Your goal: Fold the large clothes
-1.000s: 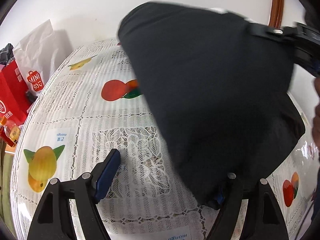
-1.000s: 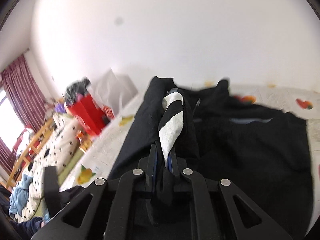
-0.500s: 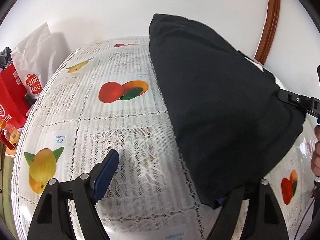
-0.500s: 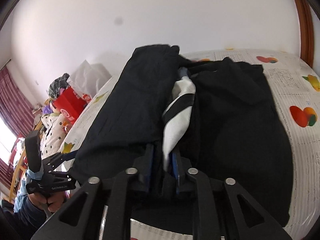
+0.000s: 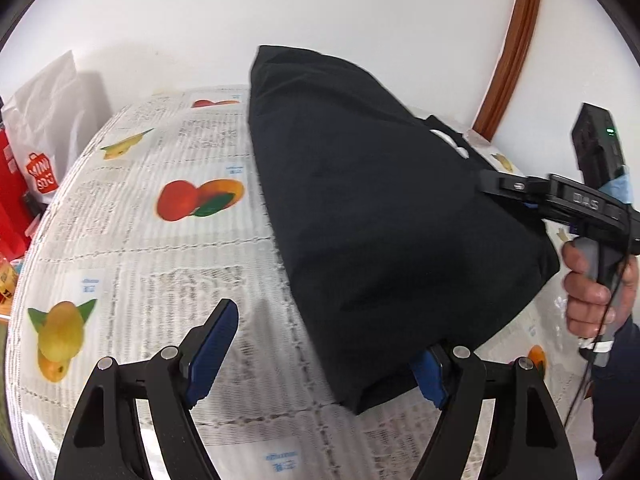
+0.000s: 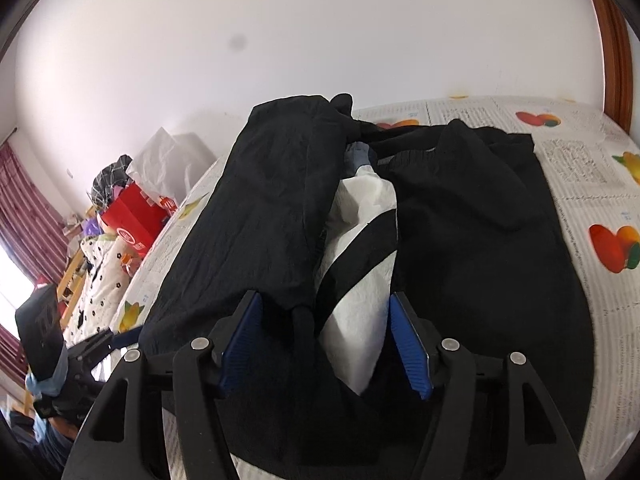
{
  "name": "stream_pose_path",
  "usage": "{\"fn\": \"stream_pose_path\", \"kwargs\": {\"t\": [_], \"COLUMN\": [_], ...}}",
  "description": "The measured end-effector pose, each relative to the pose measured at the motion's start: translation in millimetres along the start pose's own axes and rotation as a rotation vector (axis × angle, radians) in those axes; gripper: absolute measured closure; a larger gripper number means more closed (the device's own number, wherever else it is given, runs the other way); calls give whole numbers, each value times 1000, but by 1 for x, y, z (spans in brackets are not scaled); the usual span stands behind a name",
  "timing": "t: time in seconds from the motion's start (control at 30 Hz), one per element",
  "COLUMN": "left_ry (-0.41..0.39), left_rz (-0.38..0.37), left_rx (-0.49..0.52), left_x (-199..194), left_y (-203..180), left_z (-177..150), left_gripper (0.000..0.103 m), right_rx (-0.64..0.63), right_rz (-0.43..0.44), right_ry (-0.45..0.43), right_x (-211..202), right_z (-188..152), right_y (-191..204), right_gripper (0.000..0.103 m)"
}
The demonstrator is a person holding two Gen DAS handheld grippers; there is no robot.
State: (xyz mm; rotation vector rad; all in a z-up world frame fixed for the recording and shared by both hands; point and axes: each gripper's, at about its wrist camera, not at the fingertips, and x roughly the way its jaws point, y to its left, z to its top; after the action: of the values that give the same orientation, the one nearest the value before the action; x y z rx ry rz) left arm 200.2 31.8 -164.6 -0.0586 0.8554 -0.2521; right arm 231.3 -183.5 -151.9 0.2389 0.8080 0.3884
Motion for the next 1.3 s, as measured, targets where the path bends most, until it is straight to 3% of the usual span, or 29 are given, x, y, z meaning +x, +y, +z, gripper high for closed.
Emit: {"fn": "stream_pose_path", "kwargs": {"t": [0.17,0.3,0.43,0.53,0.73,0.83,0.93,1.03,1.3], "left_ry": [24,47,69,68,73,76,71,62,44], "left_rz": [-53,16,49,102,148,152,147,86,1], "left_rx": [5,42,32,40,57,60,66,79,61], "left_x": [12,28,34,37,40,41,45,43,37], "left_y": [-15,-27,-25,-28,-36,-39,-43,-45,-51], "left_z": [3,1,0,0,0,2,4,2,5], "left_gripper": [25,25,23,23,24,23,23,24,24], "right_rx": [45,17,-57,-112,-37,-18,25,22,-6], "right_rz": [35,13,-7,-5,175,96,36,-53,-111], "right_ry": [15,33,28,-6,-200,-218,-119,-62,-75], "right_x": [11,19,16,4,-70,-87,-71,-54,-52], "right_z": [5,6,4,4,11,7,-5,-17,-17], "right_y": [-3,4,18,25,-2,-23,-45,-51,-41], "right_gripper": [39,41,84,92,94,94,93,93,92]}}
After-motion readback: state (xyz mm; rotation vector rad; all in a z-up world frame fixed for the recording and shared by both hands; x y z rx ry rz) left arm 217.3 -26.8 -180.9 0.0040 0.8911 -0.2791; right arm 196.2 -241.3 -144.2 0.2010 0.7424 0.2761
